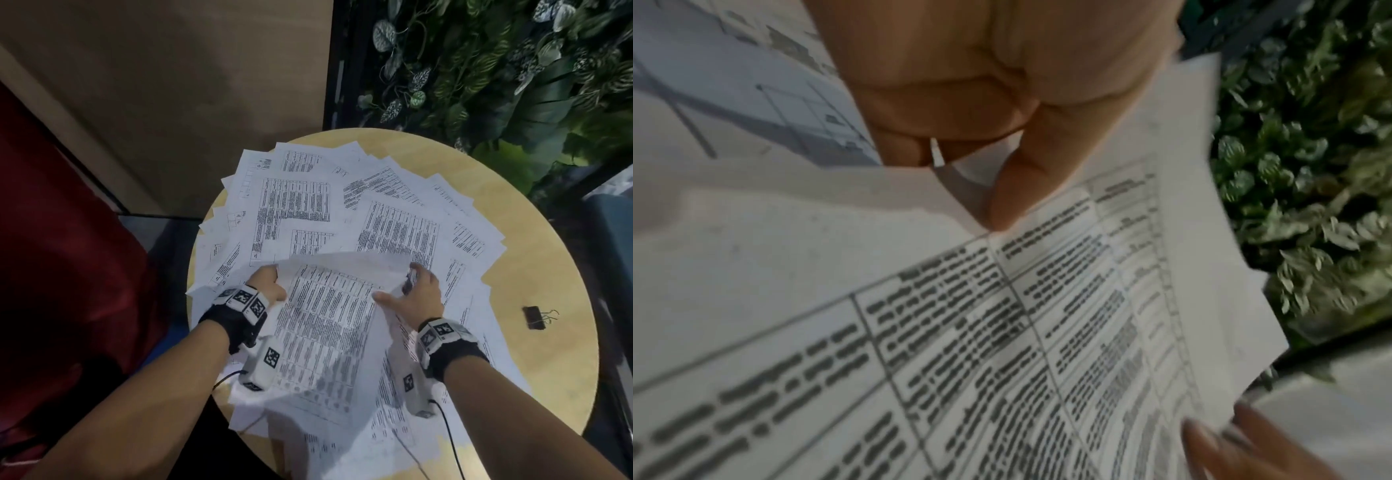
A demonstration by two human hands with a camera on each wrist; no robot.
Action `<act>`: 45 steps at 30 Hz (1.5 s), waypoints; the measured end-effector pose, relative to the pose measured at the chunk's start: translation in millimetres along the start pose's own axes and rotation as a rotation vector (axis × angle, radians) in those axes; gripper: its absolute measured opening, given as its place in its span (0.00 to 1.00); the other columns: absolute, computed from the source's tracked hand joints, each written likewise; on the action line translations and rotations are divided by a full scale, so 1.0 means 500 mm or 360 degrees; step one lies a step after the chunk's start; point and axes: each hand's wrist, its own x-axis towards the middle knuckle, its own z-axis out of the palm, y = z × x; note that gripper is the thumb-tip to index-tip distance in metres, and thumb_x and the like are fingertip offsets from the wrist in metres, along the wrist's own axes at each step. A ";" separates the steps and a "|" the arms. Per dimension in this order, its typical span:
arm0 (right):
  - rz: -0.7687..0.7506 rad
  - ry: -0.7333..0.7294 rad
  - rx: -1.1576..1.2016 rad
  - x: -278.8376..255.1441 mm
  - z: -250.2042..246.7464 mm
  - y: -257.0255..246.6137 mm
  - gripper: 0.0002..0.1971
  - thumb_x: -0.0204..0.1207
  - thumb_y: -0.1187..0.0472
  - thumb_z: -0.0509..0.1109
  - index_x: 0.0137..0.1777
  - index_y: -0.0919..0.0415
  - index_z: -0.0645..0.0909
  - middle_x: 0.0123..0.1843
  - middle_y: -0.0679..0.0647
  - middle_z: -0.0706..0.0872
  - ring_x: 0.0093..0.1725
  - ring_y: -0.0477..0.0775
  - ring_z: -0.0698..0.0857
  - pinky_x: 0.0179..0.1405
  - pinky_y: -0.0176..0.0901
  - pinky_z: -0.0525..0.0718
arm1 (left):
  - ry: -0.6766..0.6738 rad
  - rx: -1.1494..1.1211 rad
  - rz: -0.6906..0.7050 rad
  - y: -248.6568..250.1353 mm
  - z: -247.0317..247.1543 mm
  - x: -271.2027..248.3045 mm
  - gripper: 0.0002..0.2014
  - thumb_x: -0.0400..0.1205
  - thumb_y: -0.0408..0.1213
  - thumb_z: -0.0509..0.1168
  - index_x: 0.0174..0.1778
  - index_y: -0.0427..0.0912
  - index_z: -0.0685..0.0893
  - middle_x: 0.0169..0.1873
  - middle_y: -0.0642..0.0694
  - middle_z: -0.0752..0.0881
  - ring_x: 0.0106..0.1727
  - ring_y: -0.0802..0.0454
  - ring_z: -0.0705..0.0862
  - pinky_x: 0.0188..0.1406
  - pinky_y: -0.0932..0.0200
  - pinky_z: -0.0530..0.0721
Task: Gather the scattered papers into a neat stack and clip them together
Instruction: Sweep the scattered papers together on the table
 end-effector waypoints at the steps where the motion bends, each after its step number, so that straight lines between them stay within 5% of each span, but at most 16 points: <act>1: 0.0039 -0.0095 0.0115 -0.003 -0.015 -0.007 0.52 0.54 0.41 0.83 0.76 0.52 0.61 0.69 0.57 0.75 0.68 0.60 0.78 0.67 0.60 0.78 | 0.0025 -0.0048 0.0040 0.003 -0.011 -0.002 0.20 0.76 0.22 0.65 0.65 0.27 0.76 0.56 0.30 0.83 0.61 0.37 0.82 0.58 0.51 0.79; 3: 0.0051 -0.0384 0.0085 -0.012 -0.045 -0.023 0.42 0.61 0.50 0.82 0.72 0.63 0.68 0.58 0.59 0.81 0.65 0.62 0.80 0.61 0.50 0.80 | 0.0028 -0.0196 0.0090 0.006 -0.030 0.000 0.17 0.75 0.20 0.65 0.60 0.28 0.79 0.46 0.33 0.85 0.52 0.41 0.82 0.53 0.54 0.79; 5: 0.0062 -0.0598 0.0156 -0.028 -0.070 -0.037 0.15 0.69 0.58 0.79 0.49 0.64 0.79 0.41 0.54 0.83 0.55 0.62 0.85 0.47 0.43 0.80 | -0.0028 -0.0721 0.0113 -0.003 -0.046 0.018 0.23 0.74 0.16 0.65 0.65 0.32 0.77 0.57 0.33 0.84 0.53 0.43 0.82 0.57 0.53 0.78; 8: 0.0181 -0.0542 0.0583 -0.035 -0.083 -0.018 0.09 0.74 0.65 0.73 0.44 0.59 0.74 0.34 0.44 0.75 0.36 0.43 0.77 0.33 0.36 0.75 | -0.0139 -0.1333 0.0052 -0.023 -0.047 0.019 0.28 0.76 0.23 0.68 0.72 0.36 0.72 0.60 0.36 0.81 0.54 0.45 0.81 0.62 0.48 0.75; 10: 0.0306 -0.0521 0.0819 -0.029 -0.069 0.003 0.12 0.72 0.64 0.74 0.51 0.65 0.76 0.41 0.51 0.83 0.42 0.50 0.82 0.36 0.37 0.81 | -0.0293 -0.1045 -0.0063 -0.039 -0.031 0.016 0.36 0.68 0.49 0.77 0.71 0.42 0.74 0.66 0.44 0.79 0.67 0.45 0.77 0.73 0.46 0.69; 12: 0.0421 -0.0466 0.0957 -0.010 -0.034 0.032 0.28 0.64 0.59 0.77 0.63 0.69 0.76 0.59 0.63 0.84 0.56 0.61 0.83 0.55 0.48 0.81 | -0.0449 -0.0725 -0.0150 -0.042 -0.013 0.012 0.43 0.62 0.61 0.76 0.71 0.45 0.74 0.71 0.46 0.76 0.72 0.43 0.74 0.76 0.44 0.66; 15: 0.0548 -0.0350 0.1277 -0.011 -0.008 0.029 0.35 0.71 0.67 0.69 0.78 0.68 0.61 0.77 0.67 0.68 0.70 0.62 0.73 0.63 0.56 0.76 | -0.0257 -0.0404 -0.0149 -0.037 0.012 0.010 0.31 0.74 0.48 0.71 0.72 0.40 0.74 0.70 0.43 0.78 0.69 0.43 0.77 0.67 0.50 0.71; 17: 0.0530 -0.0371 0.1520 -0.024 0.001 0.015 0.37 0.76 0.73 0.63 0.82 0.64 0.50 0.82 0.64 0.59 0.78 0.64 0.65 0.75 0.60 0.67 | -0.0335 -0.0682 -0.0126 -0.037 0.024 -0.004 0.36 0.70 0.46 0.76 0.73 0.40 0.73 0.70 0.42 0.79 0.69 0.45 0.77 0.73 0.46 0.68; 20: 0.0398 -0.0395 0.1453 -0.038 0.016 -0.001 0.21 0.77 0.76 0.60 0.69 0.63 0.72 0.70 0.65 0.76 0.63 0.65 0.80 0.61 0.55 0.78 | -0.0576 -0.0871 -0.0202 -0.048 0.041 -0.012 0.49 0.54 0.56 0.82 0.71 0.42 0.74 0.69 0.41 0.79 0.71 0.42 0.76 0.76 0.39 0.66; 23: 0.0215 -0.0017 0.0625 -0.044 0.028 -0.004 0.13 0.77 0.64 0.66 0.59 0.65 0.81 0.56 0.64 0.86 0.55 0.65 0.84 0.54 0.54 0.82 | -0.0347 -0.0435 -0.0205 -0.049 0.041 -0.015 0.29 0.73 0.45 0.72 0.70 0.37 0.77 0.67 0.38 0.81 0.68 0.41 0.79 0.70 0.53 0.74; 26: 0.0216 0.0373 -0.0157 -0.022 0.009 0.030 0.25 0.76 0.50 0.67 0.72 0.55 0.73 0.72 0.61 0.75 0.71 0.65 0.72 0.68 0.60 0.74 | -0.0233 -0.0380 -0.0218 -0.075 0.003 -0.019 0.28 0.74 0.36 0.73 0.70 0.36 0.77 0.66 0.39 0.82 0.67 0.42 0.80 0.68 0.54 0.73; 29: 0.0440 0.0136 -0.0468 -0.010 -0.004 0.072 0.40 0.70 0.36 0.65 0.79 0.51 0.58 0.80 0.55 0.61 0.79 0.65 0.59 0.73 0.68 0.63 | -0.0297 -0.0426 -0.0286 -0.117 -0.042 -0.037 0.35 0.69 0.35 0.77 0.73 0.38 0.73 0.70 0.42 0.79 0.71 0.43 0.76 0.74 0.51 0.68; 32: 0.0308 -0.0110 -0.0823 -0.016 0.007 0.090 0.39 0.66 0.32 0.67 0.74 0.45 0.59 0.79 0.52 0.57 0.77 0.68 0.59 0.68 0.74 0.66 | -0.0225 -0.0336 -0.0367 -0.134 -0.038 -0.052 0.33 0.72 0.39 0.75 0.73 0.37 0.73 0.71 0.41 0.78 0.72 0.42 0.75 0.73 0.52 0.68; 36: 0.0137 -0.0328 -0.0796 -0.038 -0.007 0.079 0.34 0.66 0.44 0.75 0.71 0.33 0.66 0.82 0.48 0.54 0.80 0.64 0.56 0.73 0.71 0.63 | -0.0075 -0.0338 -0.0447 -0.127 -0.008 -0.057 0.28 0.73 0.35 0.74 0.69 0.32 0.76 0.69 0.37 0.79 0.69 0.40 0.77 0.67 0.54 0.73; 41: 0.0394 -0.0043 -0.0134 -0.054 -0.001 0.039 0.30 0.72 0.48 0.71 0.74 0.54 0.69 0.74 0.63 0.67 0.70 0.68 0.71 0.68 0.60 0.74 | 0.0052 -0.0414 -0.0369 -0.105 0.024 -0.057 0.26 0.74 0.38 0.73 0.68 0.35 0.79 0.68 0.37 0.81 0.68 0.40 0.79 0.72 0.51 0.74; 45: 0.0450 -0.0258 0.0178 -0.090 0.034 -0.003 0.35 0.76 0.47 0.68 0.77 0.64 0.61 0.75 0.63 0.72 0.69 0.64 0.77 0.59 0.48 0.78 | 0.0016 -0.0398 -0.0306 -0.094 0.040 -0.061 0.27 0.76 0.41 0.71 0.70 0.36 0.77 0.68 0.36 0.80 0.70 0.38 0.76 0.75 0.47 0.70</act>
